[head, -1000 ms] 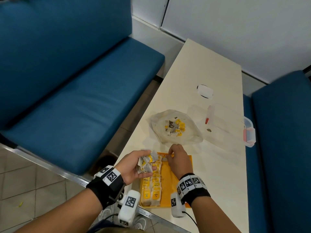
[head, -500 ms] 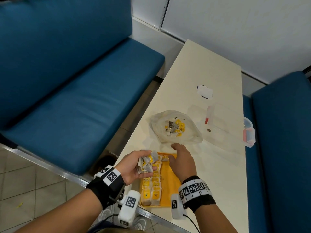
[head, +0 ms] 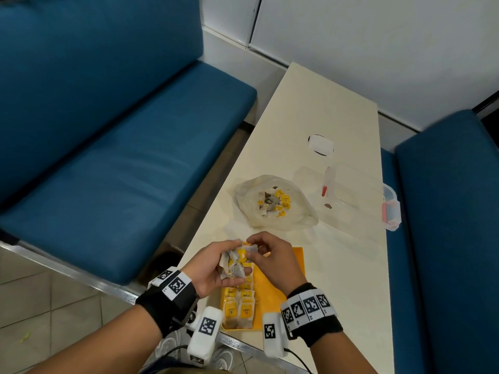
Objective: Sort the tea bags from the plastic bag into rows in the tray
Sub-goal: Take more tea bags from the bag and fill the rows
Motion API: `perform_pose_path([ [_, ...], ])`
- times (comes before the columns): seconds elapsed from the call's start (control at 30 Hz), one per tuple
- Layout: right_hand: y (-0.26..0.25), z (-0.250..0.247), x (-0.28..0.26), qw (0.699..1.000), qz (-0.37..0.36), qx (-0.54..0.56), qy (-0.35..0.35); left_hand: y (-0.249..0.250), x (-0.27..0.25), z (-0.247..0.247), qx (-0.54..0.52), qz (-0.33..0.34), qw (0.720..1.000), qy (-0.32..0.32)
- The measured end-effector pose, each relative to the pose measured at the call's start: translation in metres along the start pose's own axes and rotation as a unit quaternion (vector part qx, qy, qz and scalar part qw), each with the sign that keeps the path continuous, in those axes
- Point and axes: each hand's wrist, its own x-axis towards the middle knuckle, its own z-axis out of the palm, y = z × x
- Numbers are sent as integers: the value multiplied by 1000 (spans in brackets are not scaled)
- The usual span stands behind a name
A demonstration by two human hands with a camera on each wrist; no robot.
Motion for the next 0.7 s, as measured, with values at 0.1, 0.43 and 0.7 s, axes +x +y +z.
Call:
perform_pose_path([
  [0.1,2,-2,-1,1000,26,17,0,1,0,-4,-15,10,1000,8],
  [0.43,0,0,-8,998,37,-30,-41,3,0,-7,-18,12,1000,5],
  [0.7,2,4,-11,992,-33,-118,-30,3,0,-6,-6,15,1000,1],
])
